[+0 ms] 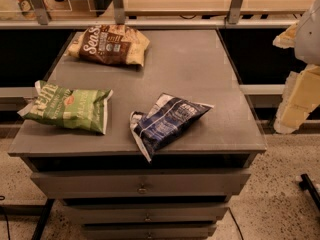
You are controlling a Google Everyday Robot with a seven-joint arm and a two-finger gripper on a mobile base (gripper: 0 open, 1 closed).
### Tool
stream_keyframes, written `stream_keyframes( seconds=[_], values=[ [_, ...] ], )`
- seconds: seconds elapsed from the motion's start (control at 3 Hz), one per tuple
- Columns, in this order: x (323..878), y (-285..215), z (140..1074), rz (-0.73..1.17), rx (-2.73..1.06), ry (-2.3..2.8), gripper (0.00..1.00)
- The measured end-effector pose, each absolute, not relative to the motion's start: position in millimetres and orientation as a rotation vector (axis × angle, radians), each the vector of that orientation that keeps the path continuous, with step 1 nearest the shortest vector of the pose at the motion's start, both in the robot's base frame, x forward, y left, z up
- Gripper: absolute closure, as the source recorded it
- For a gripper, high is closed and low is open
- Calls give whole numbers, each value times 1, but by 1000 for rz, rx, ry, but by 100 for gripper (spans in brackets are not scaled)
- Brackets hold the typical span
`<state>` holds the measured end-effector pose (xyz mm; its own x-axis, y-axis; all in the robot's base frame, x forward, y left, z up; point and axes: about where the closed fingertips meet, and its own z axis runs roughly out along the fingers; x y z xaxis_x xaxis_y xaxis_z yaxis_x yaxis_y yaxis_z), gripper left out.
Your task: Move brown chip bag near blue chip bag
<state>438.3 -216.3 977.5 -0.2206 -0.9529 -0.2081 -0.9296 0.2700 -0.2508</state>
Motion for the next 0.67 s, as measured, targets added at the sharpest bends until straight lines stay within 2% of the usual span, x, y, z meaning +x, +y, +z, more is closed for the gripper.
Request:
stream_keyframes(
  seconds=[0.67],
  values=[
    [454, -207, 982, -129, -1730, 2180, 0]
  ],
)
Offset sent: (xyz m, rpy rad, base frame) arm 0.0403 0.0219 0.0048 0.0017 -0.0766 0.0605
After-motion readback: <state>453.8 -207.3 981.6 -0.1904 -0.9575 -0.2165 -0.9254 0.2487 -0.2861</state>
